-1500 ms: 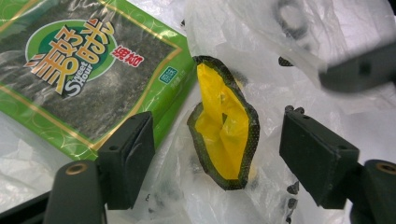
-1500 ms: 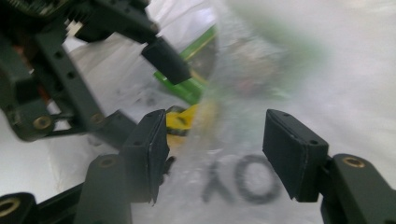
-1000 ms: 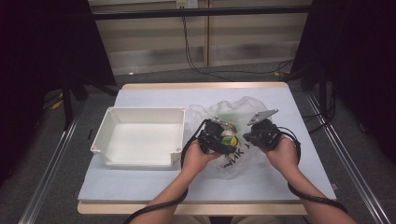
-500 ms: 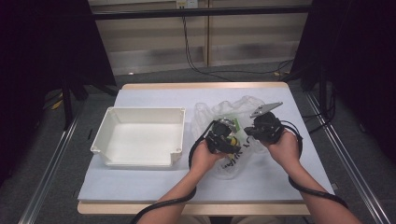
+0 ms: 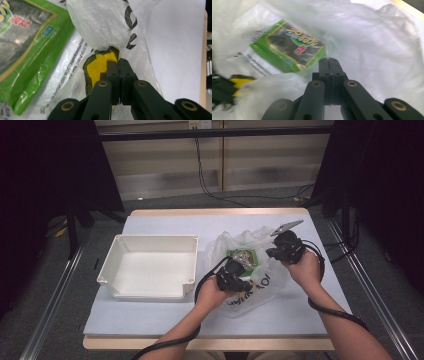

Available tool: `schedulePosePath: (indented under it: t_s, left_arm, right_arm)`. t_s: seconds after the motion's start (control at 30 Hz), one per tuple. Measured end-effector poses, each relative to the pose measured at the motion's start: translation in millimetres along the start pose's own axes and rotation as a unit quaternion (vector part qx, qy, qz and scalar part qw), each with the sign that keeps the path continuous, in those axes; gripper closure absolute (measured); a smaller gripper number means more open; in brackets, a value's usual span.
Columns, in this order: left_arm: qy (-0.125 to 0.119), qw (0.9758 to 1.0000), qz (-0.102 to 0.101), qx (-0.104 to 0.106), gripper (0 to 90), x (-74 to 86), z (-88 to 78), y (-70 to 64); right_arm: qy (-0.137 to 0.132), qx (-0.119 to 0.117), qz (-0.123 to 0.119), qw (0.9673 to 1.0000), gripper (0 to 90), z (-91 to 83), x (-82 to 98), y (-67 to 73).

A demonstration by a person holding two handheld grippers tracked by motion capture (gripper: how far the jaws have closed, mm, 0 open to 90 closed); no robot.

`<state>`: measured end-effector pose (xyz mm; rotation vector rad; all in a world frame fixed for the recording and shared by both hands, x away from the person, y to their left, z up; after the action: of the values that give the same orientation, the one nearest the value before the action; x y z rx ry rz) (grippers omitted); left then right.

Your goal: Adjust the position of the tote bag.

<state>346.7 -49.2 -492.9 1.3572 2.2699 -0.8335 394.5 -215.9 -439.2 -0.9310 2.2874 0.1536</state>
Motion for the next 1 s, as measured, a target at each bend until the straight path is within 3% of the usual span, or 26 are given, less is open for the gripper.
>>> schedulePosePath:
  t_s: [0.07,0.1,0.13,0.27,0.33,0.4,0.57,0.6,0.73,0.83,1.0]
  left_arm:
    - [0.004,1.0000,0.004,0.002,88.7,2.5,-0.8,-0.9]
    - [0.000,1.0000,-0.005,0.003,88.7,3.2,-0.3,-2.6]
    - [0.008,0.9999,0.007,-0.001,88.7,4.5,-1.1,-1.0]
    - [0.006,1.0000,0.001,0.002,88.6,6.5,-1.5,0.4]
    - [0.000,1.0000,-0.004,-0.002,88.5,5.1,-0.7,-0.9]
    - [0.004,1.0000,0.006,-0.004,88.4,4.2,-1.3,-1.2]
    - [-0.010,0.9999,-0.002,-0.006,88.4,1.9,-2.3,-4.6]
    - [0.002,0.9999,0.010,-0.009,88.3,2.3,-4.4,-3.3]
    - [-0.003,1.0000,-0.001,-0.009,88.3,3.0,-4.7,-3.9]
    - [-0.004,0.9999,0.004,-0.009,88.4,2.9,-4.9,-3.8]
    - [-0.004,0.9999,0.007,-0.007,88.4,2.2,-5.3,-4.3]
  right_arm:
    - [0.010,0.002,0.005,0.9999,90.0,2.9,1.8,-5.4]
    - [0.013,0.005,0.009,0.9999,90.0,4.2,3.4,-8.5]
    - [0.020,0.005,0.015,0.9997,90.0,4.7,5.8,-11.0]
    - [0.027,0.000,0.030,0.9992,89.8,3.6,14.0,-17.2]
    - [0.016,-0.005,0.026,0.9995,80.3,-1.9,17.2,-17.1]
    - [0.011,-0.007,0.021,0.9997,75.3,-7.0,16.3,-13.1]
    - [0.003,-0.013,0.001,0.9999,63.3,-18.5,11.3,-4.1]
    - [0.001,-0.014,-0.001,0.9999,61.1,-20.8,9.8,-2.4]
    - [-0.013,-0.019,-0.004,0.9997,58.4,-32.6,1.8,5.2]
    - [-0.012,-0.019,-0.016,0.9996,56.1,-37.0,-1.0,7.3]
    - [-0.015,0.003,-0.024,0.9996,47.6,-41.2,-7.9,0.9]
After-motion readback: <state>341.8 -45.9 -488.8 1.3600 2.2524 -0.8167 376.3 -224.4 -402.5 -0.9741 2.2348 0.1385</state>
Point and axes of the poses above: each handheld gripper's, and its own axes: z roughly forward along the jaws, x roughly out of its underside, y roughly to its left, the point moved 5 cm from there along z, roughly forward along the jaws, and after that the axes turned 6 degrees about -z, right-handed, at the moved point
